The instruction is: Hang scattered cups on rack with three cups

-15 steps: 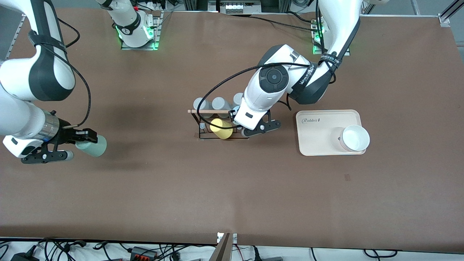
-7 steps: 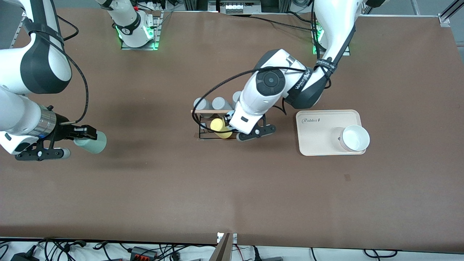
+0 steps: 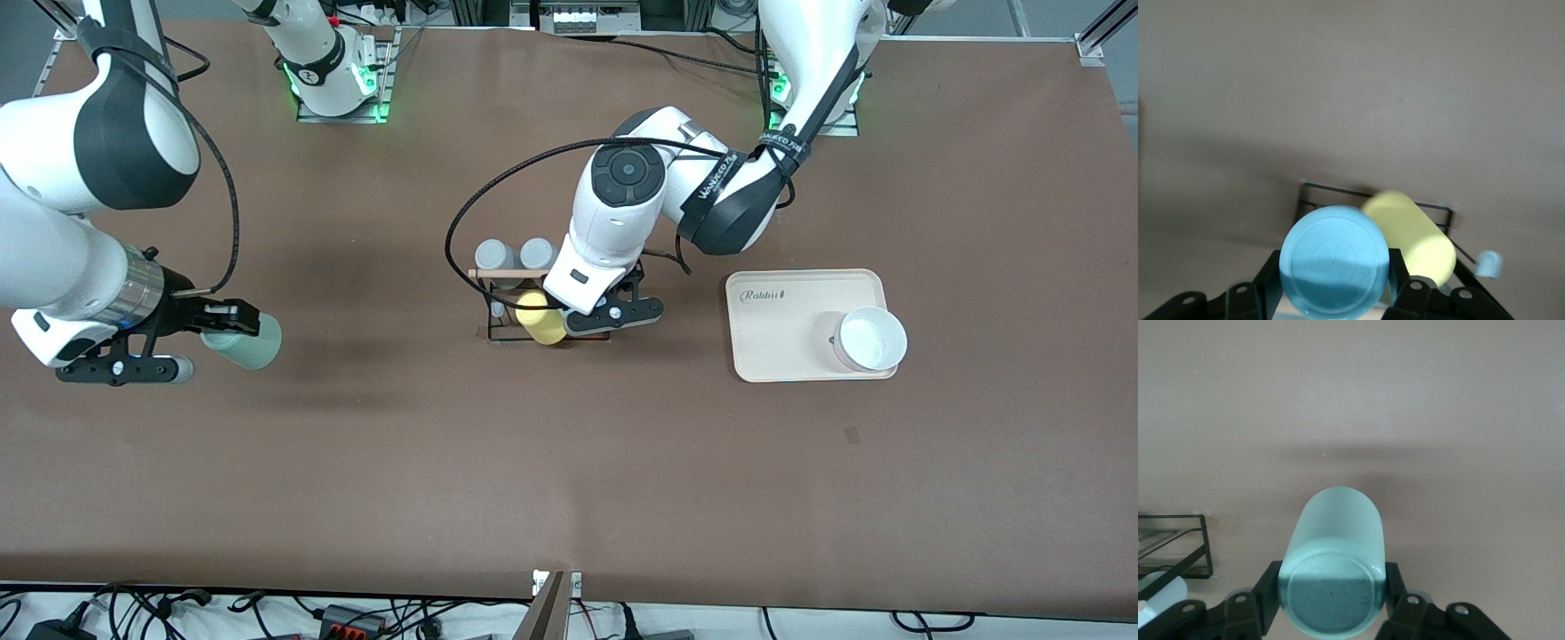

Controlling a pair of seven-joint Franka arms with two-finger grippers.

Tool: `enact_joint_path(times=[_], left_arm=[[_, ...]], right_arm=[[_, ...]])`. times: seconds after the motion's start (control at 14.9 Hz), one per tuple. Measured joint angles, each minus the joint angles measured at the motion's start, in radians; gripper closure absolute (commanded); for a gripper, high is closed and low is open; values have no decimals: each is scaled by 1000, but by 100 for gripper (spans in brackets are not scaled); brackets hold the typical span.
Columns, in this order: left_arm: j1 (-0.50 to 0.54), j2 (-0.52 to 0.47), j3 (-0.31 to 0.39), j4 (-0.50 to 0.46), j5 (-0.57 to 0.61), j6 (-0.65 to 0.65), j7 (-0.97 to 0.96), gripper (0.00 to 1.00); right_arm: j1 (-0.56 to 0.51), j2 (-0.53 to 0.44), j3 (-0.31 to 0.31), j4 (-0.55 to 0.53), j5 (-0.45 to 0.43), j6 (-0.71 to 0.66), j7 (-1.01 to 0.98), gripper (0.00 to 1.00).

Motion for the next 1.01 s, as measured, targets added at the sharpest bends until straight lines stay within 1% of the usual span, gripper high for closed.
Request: enact_joint_path(times=[0.27, 0.47, 0.54, 0.6, 0.67, 0.74, 0.8, 1.01], left_arm=[[2, 31, 3, -5, 62, 0, 7, 100], [-3, 36, 0, -11, 65, 0, 6, 100], [-7, 36, -1, -15, 65, 0, 6, 96], [-13, 36, -3, -18, 65, 0, 3, 89], [-20, 36, -4, -21, 65, 0, -2, 67], [-27, 36, -4, -25, 65, 0, -7, 27], [-31, 36, -4, -28, 65, 0, -13, 0], [-25, 35, 3, -31, 67, -7, -21, 0]], right_arm=[[25, -10, 1, 4, 16, -2, 59, 57], [50, -13, 1, 4, 16, -3, 116, 57], [60, -13, 1, 4, 17, -3, 142, 57], [70, -13, 1, 4, 17, -4, 166, 57], [84, -12, 1, 4, 17, -6, 191, 57], [100, -10, 1, 3, 17, -8, 215, 57], [118, -8, 2, 3, 17, -8, 237, 57], [172, 3, 2, 3, 18, -8, 297, 57]])
